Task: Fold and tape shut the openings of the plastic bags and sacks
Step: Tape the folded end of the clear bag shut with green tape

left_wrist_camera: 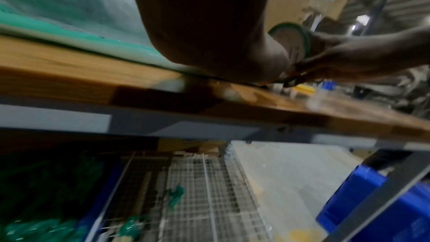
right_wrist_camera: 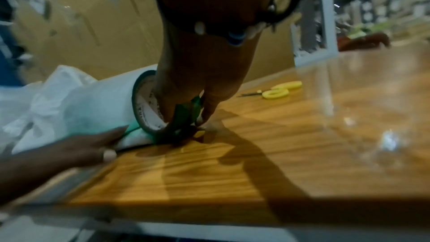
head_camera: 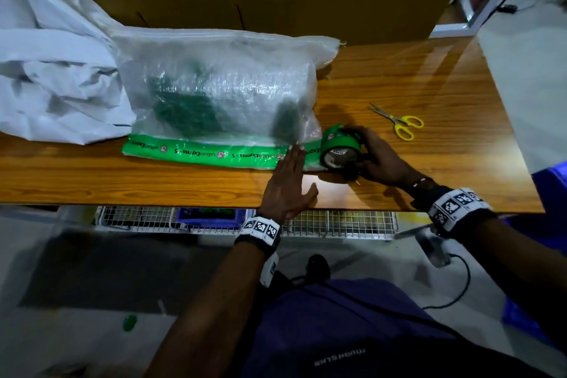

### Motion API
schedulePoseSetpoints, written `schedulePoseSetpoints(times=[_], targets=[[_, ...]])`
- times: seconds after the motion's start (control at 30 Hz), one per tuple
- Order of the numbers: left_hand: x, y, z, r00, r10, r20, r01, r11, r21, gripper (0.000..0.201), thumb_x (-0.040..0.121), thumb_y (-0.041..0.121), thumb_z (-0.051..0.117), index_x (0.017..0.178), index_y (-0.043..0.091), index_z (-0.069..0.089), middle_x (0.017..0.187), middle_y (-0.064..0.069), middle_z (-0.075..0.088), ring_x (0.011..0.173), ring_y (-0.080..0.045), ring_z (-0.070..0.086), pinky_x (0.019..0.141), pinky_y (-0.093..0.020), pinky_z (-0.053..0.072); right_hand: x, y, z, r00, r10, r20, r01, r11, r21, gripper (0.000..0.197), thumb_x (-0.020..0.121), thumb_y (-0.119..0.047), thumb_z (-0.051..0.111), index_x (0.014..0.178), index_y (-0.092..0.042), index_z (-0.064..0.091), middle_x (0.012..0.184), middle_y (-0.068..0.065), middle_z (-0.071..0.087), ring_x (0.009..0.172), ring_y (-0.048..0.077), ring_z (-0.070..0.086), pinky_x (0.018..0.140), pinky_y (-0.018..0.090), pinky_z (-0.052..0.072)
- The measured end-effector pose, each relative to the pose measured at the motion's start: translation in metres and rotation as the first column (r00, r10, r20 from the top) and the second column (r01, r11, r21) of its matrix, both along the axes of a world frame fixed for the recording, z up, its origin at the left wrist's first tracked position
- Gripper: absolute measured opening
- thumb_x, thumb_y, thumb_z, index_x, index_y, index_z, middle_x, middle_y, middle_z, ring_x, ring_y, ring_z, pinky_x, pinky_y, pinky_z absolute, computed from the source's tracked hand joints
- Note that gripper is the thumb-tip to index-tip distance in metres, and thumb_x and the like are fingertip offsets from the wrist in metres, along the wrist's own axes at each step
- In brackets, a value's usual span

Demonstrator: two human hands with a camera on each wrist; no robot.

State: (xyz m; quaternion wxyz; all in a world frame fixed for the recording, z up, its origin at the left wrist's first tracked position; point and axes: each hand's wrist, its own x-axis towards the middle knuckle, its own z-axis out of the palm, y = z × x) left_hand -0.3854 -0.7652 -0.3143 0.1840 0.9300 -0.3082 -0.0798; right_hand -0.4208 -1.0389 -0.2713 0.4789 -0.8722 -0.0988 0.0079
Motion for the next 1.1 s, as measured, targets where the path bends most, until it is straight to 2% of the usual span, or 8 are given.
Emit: schedulePoseSetpoints(times=[0.13, 0.27, 0.33, 0.47, 0.57, 0.73, 0.87, 1.1], targets=[[0.003, 0.005, -0.004, 0.999, -0.040, 0.009, 0.040, 0.999, 0.029, 0.091, 0.097, 0.053, 0.045, 0.167, 0.009, 0.005, 0.175, -0.007, -0.004, 0.162, -0.017, -0.004, 0.131, -0.041, 0.009, 0.010, -0.029, 0.015, 0.995, 0.097, -0.001, -0.093, 0.960, -0.265, 0.069, 0.091, -0.033, 0.066, 0.156, -0.031, 0.044, 0.119, 0.011, 0.047, 0.110, 0.033, 0.053, 0.092, 0.045, 0.049], [0.002, 0.004, -0.004, 0.999, -0.040, 0.005, 0.040, 0.999, 0.019, 0.092, 0.097, 0.052, 0.045, 0.167, 0.010, 0.003, 0.175, -0.007, -0.007, 0.161, -0.017, -0.006, 0.131, -0.039, 0.005, 0.003, -0.061, 0.020, 0.977, 0.205, 0.058, -0.147, 0.847, -0.511, 0.063, 0.100, -0.040, 0.055, 0.160, -0.035, 0.038, 0.120, 0.008, 0.043, 0.106, 0.030, 0.046, 0.088, 0.041, 0.042], [0.002, 0.003, -0.005, 1.000, -0.031, 0.004, 0.031, 0.999, 0.009, 0.091, 0.097, 0.051, 0.046, 0.167, 0.010, 0.004, 0.175, -0.007, -0.006, 0.161, -0.017, -0.005, 0.131, -0.040, 0.006, 0.000, -0.058, 0.015, 0.984, 0.168, 0.061, -0.115, 0.857, -0.503, 0.064, 0.100, -0.039, 0.054, 0.161, -0.036, 0.035, 0.122, 0.008, 0.042, 0.109, 0.030, 0.045, 0.090, 0.045, 0.043], [0.001, -0.007, -0.002, 0.999, 0.020, -0.029, -0.021, 0.998, -0.058, 0.089, 0.095, 0.049, 0.049, 0.167, 0.012, 0.012, 0.175, -0.010, 0.001, 0.162, -0.024, 0.002, 0.130, -0.048, 0.010, -0.010, -0.051, 0.002, 0.997, 0.063, 0.038, -0.050, 0.958, -0.284, 0.070, 0.099, -0.040, 0.056, 0.164, -0.035, 0.030, 0.121, 0.009, 0.044, 0.108, 0.028, 0.050, 0.089, 0.043, 0.045], [-0.004, -0.016, -0.003, 0.999, 0.043, -0.014, -0.044, 0.998, -0.054, 0.088, 0.097, 0.049, 0.053, 0.167, 0.016, 0.012, 0.175, -0.012, -0.002, 0.161, -0.030, -0.001, 0.130, -0.051, 0.005, -0.019, -0.047, -0.008, 1.000, -0.009, 0.022, 0.014, 0.971, -0.240, 0.076, 0.097, -0.031, 0.061, 0.164, -0.037, 0.026, 0.114, 0.010, 0.041, 0.100, 0.030, 0.050, 0.086, 0.049, 0.049], [0.003, -0.011, -0.008, 1.000, 0.004, -0.013, -0.004, 1.000, 0.020, 0.087, 0.099, 0.054, 0.048, 0.168, 0.019, 0.009, 0.175, -0.010, -0.007, 0.162, -0.027, -0.004, 0.130, -0.049, 0.005, -0.010, -0.056, 0.011, 1.000, 0.023, -0.007, -0.024, 0.885, -0.466, 0.077, 0.093, -0.033, 0.064, 0.162, -0.042, 0.031, 0.112, 0.010, 0.038, 0.100, 0.030, 0.045, 0.083, 0.038, 0.042], [0.006, -0.012, -0.005, 0.999, 0.021, -0.042, -0.020, 0.999, 0.033, 0.087, 0.099, 0.056, 0.047, 0.168, 0.021, 0.009, 0.175, -0.009, -0.006, 0.161, -0.027, -0.003, 0.131, -0.045, 0.003, -0.016, -0.080, 0.025, 1.000, 0.010, 0.015, 0.002, 0.762, -0.647, 0.077, 0.093, -0.021, 0.074, 0.159, -0.040, 0.039, 0.123, 0.017, 0.041, 0.114, 0.038, 0.039, 0.086, 0.053, 0.052], [0.005, -0.017, 0.000, 0.996, 0.062, -0.058, -0.062, 0.998, -0.005, 0.086, 0.095, 0.057, 0.046, 0.167, 0.024, 0.014, 0.175, -0.011, 0.000, 0.161, -0.031, 0.002, 0.131, -0.049, 0.007, -0.026, -0.082, 0.015, 0.999, -0.054, 0.003, 0.048, 0.855, -0.517, 0.105, 0.081, -0.005, 0.075, 0.165, -0.038, 0.023, 0.149, 0.020, 0.036, 0.132, 0.044, 0.038, 0.098, 0.057, 0.050]])
